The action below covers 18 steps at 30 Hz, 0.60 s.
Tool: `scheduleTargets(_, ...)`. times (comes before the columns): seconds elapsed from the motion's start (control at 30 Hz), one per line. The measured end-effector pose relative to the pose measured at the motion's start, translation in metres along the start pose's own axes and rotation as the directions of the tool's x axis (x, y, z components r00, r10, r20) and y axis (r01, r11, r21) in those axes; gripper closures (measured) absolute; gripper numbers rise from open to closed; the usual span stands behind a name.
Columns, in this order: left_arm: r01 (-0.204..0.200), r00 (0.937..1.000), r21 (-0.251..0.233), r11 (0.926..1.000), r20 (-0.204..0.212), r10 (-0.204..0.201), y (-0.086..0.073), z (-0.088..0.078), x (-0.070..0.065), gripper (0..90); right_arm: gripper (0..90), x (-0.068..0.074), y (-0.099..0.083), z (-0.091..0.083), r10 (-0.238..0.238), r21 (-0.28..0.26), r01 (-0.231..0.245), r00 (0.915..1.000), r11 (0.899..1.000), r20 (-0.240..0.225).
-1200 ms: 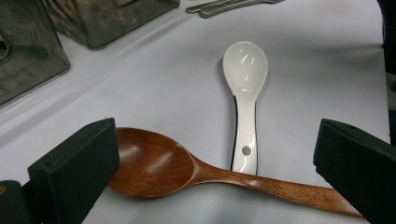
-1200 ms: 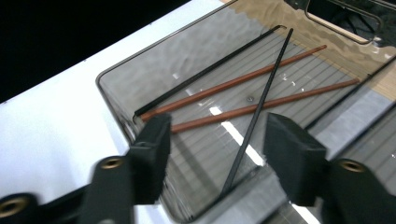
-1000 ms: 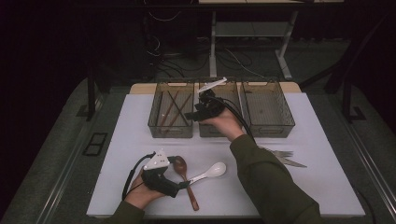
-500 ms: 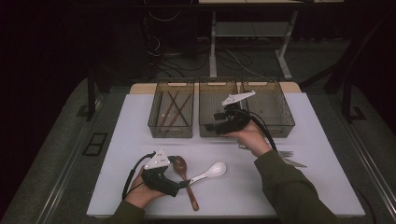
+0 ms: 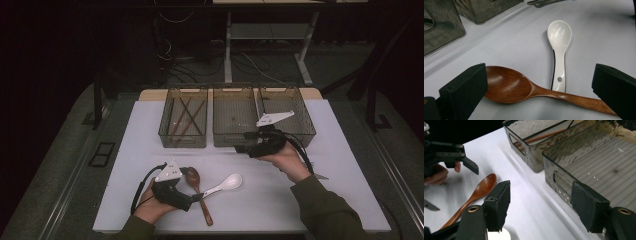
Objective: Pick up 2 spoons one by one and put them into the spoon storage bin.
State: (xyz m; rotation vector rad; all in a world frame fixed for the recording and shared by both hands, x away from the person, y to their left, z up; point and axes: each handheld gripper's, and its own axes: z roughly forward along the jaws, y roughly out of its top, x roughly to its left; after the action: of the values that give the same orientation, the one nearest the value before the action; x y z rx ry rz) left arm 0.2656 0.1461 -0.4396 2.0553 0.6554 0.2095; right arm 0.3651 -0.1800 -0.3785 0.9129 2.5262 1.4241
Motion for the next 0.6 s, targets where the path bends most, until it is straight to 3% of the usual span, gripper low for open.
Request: scheduleTargets(0.6,-0.003,0.9999,0.013,0.9999,-0.01,0.003,-0.001,0.0,0.0,0.0,32.6,0.01,-0.046,-0.032,-0.005,-0.025,0.005,0.9999,1.0,-0.009)
